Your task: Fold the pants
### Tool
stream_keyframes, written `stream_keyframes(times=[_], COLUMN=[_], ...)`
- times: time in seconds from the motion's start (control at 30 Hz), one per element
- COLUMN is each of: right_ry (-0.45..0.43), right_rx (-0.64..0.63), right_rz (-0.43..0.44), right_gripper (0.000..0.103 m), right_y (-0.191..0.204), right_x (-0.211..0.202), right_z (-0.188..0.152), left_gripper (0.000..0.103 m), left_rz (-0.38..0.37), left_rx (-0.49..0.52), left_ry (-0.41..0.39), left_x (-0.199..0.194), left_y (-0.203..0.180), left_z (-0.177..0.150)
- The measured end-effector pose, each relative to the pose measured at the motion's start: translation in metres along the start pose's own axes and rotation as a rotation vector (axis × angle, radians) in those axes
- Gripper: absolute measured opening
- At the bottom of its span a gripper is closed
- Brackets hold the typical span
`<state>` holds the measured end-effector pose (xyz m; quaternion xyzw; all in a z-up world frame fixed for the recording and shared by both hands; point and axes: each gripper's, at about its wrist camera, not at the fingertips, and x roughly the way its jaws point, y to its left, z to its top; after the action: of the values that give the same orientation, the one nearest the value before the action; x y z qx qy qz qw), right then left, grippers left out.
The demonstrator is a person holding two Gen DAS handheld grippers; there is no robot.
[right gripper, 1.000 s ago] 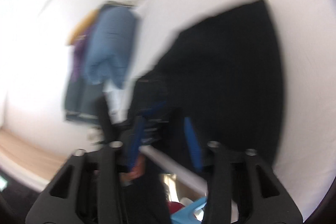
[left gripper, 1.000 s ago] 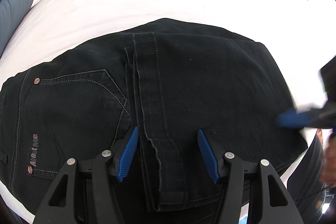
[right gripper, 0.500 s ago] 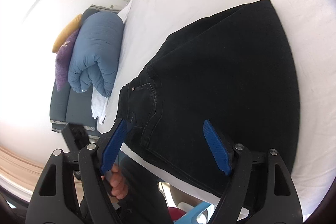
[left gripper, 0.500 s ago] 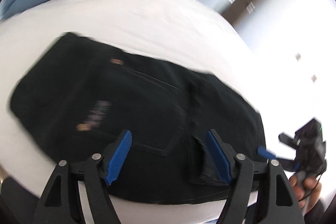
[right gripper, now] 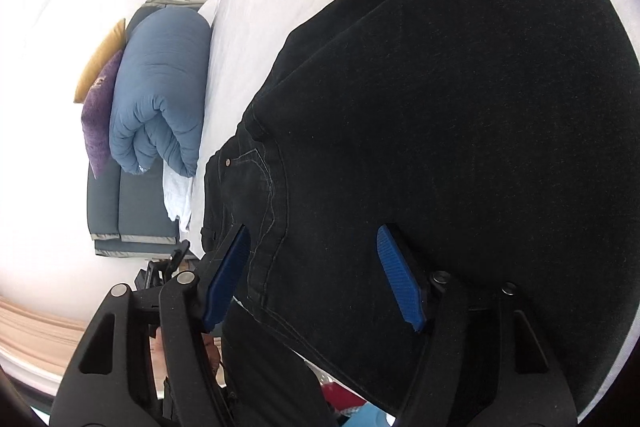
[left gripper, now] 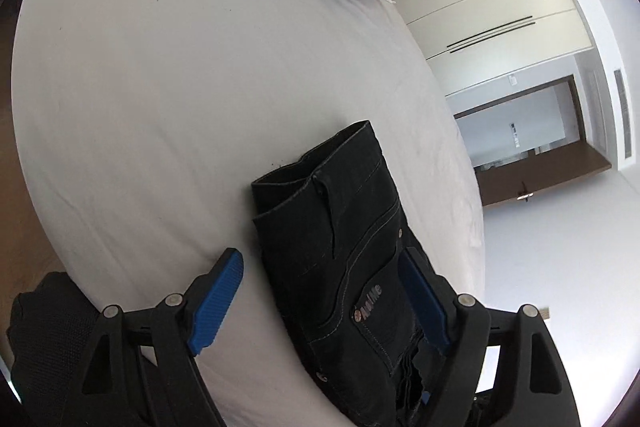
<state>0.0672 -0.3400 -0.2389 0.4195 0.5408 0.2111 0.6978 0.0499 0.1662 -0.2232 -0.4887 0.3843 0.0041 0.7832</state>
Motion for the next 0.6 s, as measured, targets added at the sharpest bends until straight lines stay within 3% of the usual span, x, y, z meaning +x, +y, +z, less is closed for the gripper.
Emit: stream_keyframes(times=[0.07,0.53,0.57,0.6], right_ry=[-0.007,0.0,0.0,-0.001], right_rx=[-0.001,0.001,0.0,0.0], right_rz=[-0.004,0.0,0.0,0.001], right_gripper=[0.065,0.065,0.065,0.065], right_y=[0.001,-0.001,-0.001,-0.001], right_x=[0.003,0.006,0.006,0.006], right_z=[0.003,0.002,0.002,0.002], left_gripper=[0.081,0.08,0.078,0.068], left_rz=[-0.021,-0.12,-0.12,-0.119], left_rx=[-0.011,-0.135,-0.136,-0.137], left_ry=[0.036,0.06,0.06,0.064], left_x=[0.006,0.042,0.043,0.045], left_y=[0.002,0.003,0.002,0.002], left_z=[0.001,0.004,0.004,0.006])
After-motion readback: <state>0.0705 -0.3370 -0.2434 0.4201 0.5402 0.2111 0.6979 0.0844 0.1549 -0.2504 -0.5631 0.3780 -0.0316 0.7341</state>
